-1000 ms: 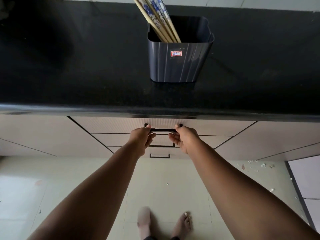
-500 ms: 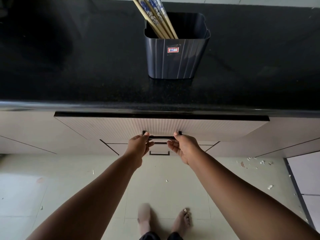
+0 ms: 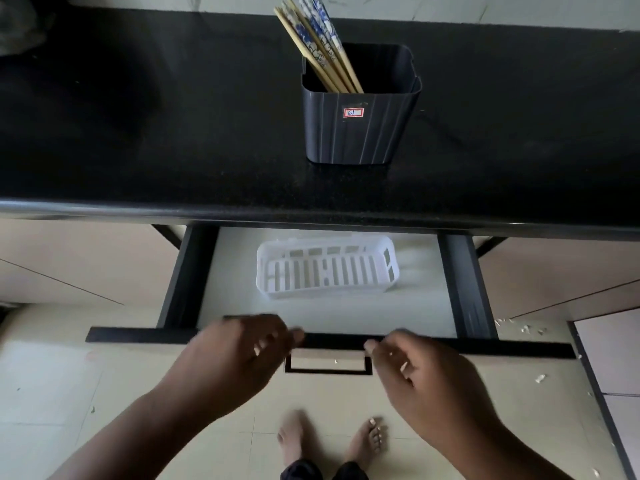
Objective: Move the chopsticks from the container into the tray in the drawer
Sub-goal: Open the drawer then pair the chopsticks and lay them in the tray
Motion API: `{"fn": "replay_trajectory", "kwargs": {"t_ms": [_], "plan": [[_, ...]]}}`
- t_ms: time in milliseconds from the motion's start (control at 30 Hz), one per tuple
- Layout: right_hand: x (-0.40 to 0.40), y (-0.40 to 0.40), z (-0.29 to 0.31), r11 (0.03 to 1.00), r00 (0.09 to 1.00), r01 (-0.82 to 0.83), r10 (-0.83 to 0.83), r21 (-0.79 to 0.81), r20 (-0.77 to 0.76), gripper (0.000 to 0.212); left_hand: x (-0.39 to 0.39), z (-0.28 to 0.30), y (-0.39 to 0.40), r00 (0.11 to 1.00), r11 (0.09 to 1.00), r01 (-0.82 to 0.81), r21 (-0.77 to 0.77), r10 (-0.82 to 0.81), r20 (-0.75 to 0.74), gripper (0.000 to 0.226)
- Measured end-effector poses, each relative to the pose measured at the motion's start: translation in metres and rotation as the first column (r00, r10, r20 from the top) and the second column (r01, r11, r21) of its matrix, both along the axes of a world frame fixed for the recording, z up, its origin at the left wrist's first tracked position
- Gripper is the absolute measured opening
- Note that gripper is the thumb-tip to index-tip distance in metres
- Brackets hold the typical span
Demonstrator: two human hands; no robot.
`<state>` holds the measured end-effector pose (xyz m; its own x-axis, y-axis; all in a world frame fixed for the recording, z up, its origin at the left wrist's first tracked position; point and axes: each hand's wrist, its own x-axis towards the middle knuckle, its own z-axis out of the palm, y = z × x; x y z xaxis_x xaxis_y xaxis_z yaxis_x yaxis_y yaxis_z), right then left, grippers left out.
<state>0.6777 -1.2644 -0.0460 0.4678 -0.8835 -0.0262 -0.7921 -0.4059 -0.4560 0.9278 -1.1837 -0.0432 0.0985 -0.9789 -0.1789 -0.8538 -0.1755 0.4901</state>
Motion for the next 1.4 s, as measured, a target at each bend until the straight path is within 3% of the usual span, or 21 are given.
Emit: {"fn": "replay_trajectory", "kwargs": {"t_ms": [33,67,100,167,233,367,767,867,1000,1167,1400], "plan": [[-0.004,0.001,0.003,0.987,0.996,-0.062,0.071,-0.15,0.055,0.029,-0.003,0.001,0.003,0.992,0.991,0.025,-0.129,-0.009,0.123,0.05],[-0.005,0.002,0.003,0.969,0.993,-0.11,0.117,-0.221,0.02,0.033,-0.008,0.002,0.004,0.966,0.991,0.04,-0.126,-0.006,0.259,0.061],[-0.005,0.004,-0.002,0.967,0.986,-0.152,0.135,-0.203,-0.094,0.049,-0.015,-0.005,0.007,0.931,0.997,0.059,-0.042,-0.04,0.362,0.081],[-0.002,0.014,-0.02,0.967,0.937,-0.22,0.174,-0.127,-0.302,0.068,-0.027,-0.025,0.018,0.9,0.995,0.071,0.076,-0.097,0.425,0.101],[0.0,0.022,-0.036,0.965,0.915,-0.252,0.212,-0.077,-0.343,0.074,-0.03,-0.039,0.027,0.92,0.996,0.078,0.052,-0.092,0.381,0.108],[-0.001,0.019,-0.046,0.96,0.916,-0.246,0.186,-0.133,-0.356,0.078,-0.028,-0.045,0.026,0.917,0.995,0.103,-0.019,-0.087,0.39,0.108],[0.003,0.015,-0.037,0.963,0.891,-0.265,0.227,-0.046,-0.393,0.078,-0.027,-0.037,0.023,0.918,0.996,0.093,-0.013,-0.081,0.388,0.103],[0.002,0.012,-0.037,0.964,0.889,-0.266,0.256,0.026,-0.381,0.082,-0.026,-0.035,0.021,0.932,0.996,0.068,0.06,-0.084,0.353,0.105],[-0.004,0.001,-0.043,0.956,0.905,-0.285,0.291,0.066,-0.309,0.084,-0.009,-0.037,0.013,0.974,1.0,-0.023,0.004,0.021,0.226,0.1],[0.001,-0.028,-0.013,0.974,0.936,-0.224,0.22,0.017,-0.275,0.081,0.027,-0.019,-0.013,0.962,0.996,-0.054,-0.068,0.07,0.263,0.093],[0.043,-0.09,0.055,0.953,0.956,-0.232,0.186,-0.194,-0.228,0.081,0.034,0.017,-0.059,0.962,0.99,-0.025,-0.14,0.062,0.265,0.096]]}}
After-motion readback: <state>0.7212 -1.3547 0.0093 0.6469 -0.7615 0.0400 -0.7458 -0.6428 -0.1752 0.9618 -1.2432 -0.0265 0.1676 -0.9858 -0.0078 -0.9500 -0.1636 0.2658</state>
